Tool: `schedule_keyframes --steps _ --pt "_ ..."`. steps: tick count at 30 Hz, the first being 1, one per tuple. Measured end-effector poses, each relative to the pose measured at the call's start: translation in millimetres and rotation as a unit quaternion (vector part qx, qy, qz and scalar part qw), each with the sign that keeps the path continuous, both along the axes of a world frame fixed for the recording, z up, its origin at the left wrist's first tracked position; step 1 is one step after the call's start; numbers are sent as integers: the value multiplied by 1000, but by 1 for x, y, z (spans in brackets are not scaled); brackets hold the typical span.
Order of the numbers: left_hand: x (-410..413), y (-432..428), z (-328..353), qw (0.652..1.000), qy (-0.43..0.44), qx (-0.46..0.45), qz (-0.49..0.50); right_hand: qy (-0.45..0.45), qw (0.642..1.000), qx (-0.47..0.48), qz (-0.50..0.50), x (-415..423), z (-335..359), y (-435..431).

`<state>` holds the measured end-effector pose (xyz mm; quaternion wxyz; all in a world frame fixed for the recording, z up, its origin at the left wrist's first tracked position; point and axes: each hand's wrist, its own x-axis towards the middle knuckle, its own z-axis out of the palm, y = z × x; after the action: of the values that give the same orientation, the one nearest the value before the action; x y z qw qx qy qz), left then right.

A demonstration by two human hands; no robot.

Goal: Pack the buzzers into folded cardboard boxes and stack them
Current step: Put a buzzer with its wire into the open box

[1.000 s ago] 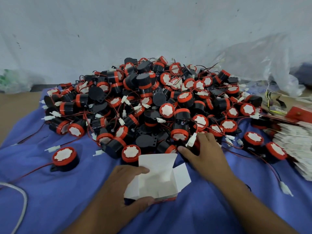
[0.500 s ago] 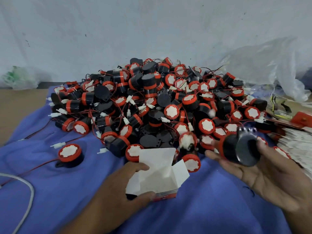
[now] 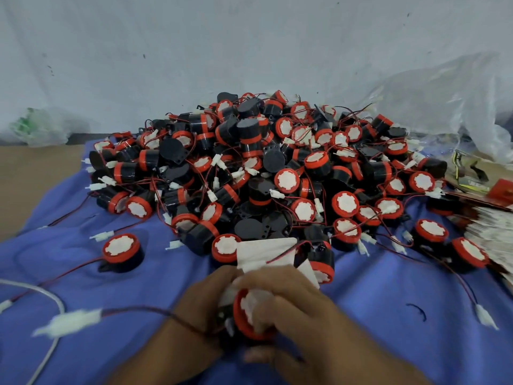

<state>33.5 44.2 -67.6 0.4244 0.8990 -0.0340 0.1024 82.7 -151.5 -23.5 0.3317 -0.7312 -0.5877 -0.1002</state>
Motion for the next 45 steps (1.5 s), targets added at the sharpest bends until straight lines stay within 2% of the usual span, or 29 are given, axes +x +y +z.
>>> schedule_keyframes --steps 2,4,5,6,8,11,14,18,23,28,29,31,33,34,36,39,42,45 --pt "-2 2 2 1000 -10 -1 -11 110 993 1 45 -8 0 1" --pt "-4 7 0 997 -15 -73 -20 194 981 4 25 -6 0 4" --pt "-5 10 2 993 8 -115 -30 189 982 5 -11 -2 -1 5" --pt "-7 12 1 994 9 -100 -50 173 984 9 -47 4 -3 6" --pt "-6 15 1 999 -11 -10 -33 109 989 -5 -99 13 -4 8" --pt "-4 18 5 1000 4 -21 -11 -4 994 -47 -102 17 -4 11" --pt "-4 20 6 1000 18 -8 1 -34 990 -82 -106 18 -4 11" --pt "-6 19 5 1000 21 10 -6 -17 983 -140 -116 15 -5 0" --pt "-4 21 3 1000 31 3 -6 27 988 -72 -134 14 -1 6" --pt "-5 22 1 998 26 55 -3 27 980 -120 -160 13 -7 5" --pt "-6 19 3 998 14 58 -12 0 979 -123 -161 13 -7 4" --pt "-5 16 8 997 -67 37 -32 -32 978 -133 -158 12 -5 3" --pt "-4 16 9 990 -139 7 -17 -19 977 -145 -157 11 -6 1" --pt "-4 15 10 990 -144 -4 -1 -12 977 -142 -155 12 -7 1" --pt "-2 13 8 993 -115 7 8 3 979 -137 -150 13 -7 1" --pt "0 6 8 986 -103 122 -44 20 982 -137 -131 16 -1 4" --pt "5 2 16 986 -83 101 -103 93 987 -97 -86 18 8 3" --pt "6 1 15 990 -70 90 -85 122 991 -18 -55 18 15 8"
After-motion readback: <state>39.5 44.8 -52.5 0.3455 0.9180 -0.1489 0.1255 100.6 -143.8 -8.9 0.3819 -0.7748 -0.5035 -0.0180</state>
